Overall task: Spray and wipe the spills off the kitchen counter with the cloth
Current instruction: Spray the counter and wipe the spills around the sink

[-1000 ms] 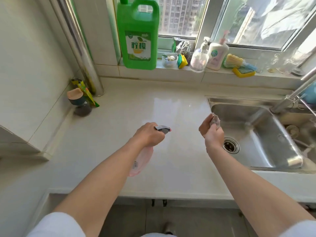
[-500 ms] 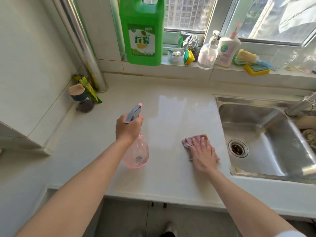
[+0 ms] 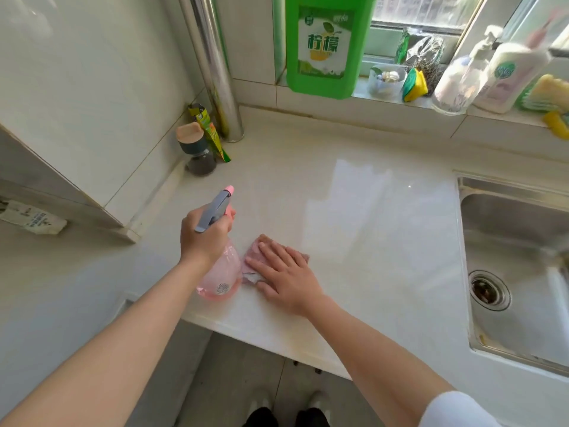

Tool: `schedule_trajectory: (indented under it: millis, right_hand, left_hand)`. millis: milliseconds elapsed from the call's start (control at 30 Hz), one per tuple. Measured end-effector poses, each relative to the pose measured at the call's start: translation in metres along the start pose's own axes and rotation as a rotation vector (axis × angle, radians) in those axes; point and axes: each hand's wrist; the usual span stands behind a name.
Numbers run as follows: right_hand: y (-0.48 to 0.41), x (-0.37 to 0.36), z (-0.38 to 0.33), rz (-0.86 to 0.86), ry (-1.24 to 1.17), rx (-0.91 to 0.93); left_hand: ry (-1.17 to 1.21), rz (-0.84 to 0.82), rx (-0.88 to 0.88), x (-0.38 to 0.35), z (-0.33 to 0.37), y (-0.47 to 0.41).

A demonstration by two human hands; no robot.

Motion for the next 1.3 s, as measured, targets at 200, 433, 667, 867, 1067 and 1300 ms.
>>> schedule_trajectory:
  millis: [200, 433, 667, 867, 1067, 1300]
  right_hand:
    - [0.03, 0.041, 0.135, 0.148, 0.023, -0.613]
    - [0.041, 0.039, 0.116, 0.16, -0.03, -0.765]
    - [0.037, 0.012, 0.034, -0.007, 0.017, 0.021]
    - [0.075, 0.04, 0.125, 0.152, 0.003, -0.61]
    - [0.079, 0.031, 0.108, 0.317, -0.055, -1.177]
    - [0.029, 0.002, 0.002, 0.117, -0.062, -0.365]
  left_hand:
    - [0.039, 0.028, 0.021, -0.011, -0.002, -0.005]
    - [0.026, 0.101, 0.052, -0.015, -0.008, -0.014]
    - [-0.093, 0.05, -0.029, -0.021, 0.004, -0.005]
    - [-0.106, 0.061, -0.018, -0.017, 0.007, -0.006]
    - [-0.075, 0.057, -0.016, -0.018, 0.005, 0.0]
    - [-0.037, 0.072, 0.001, -0.012, 0.013, -0.018]
Point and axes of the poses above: each hand's wrist, its own y-axis away from the middle knuckle, its own x-axis out of the back of the hand, z = x × y, and after that the axes turned 4 degrees about z, right-handed
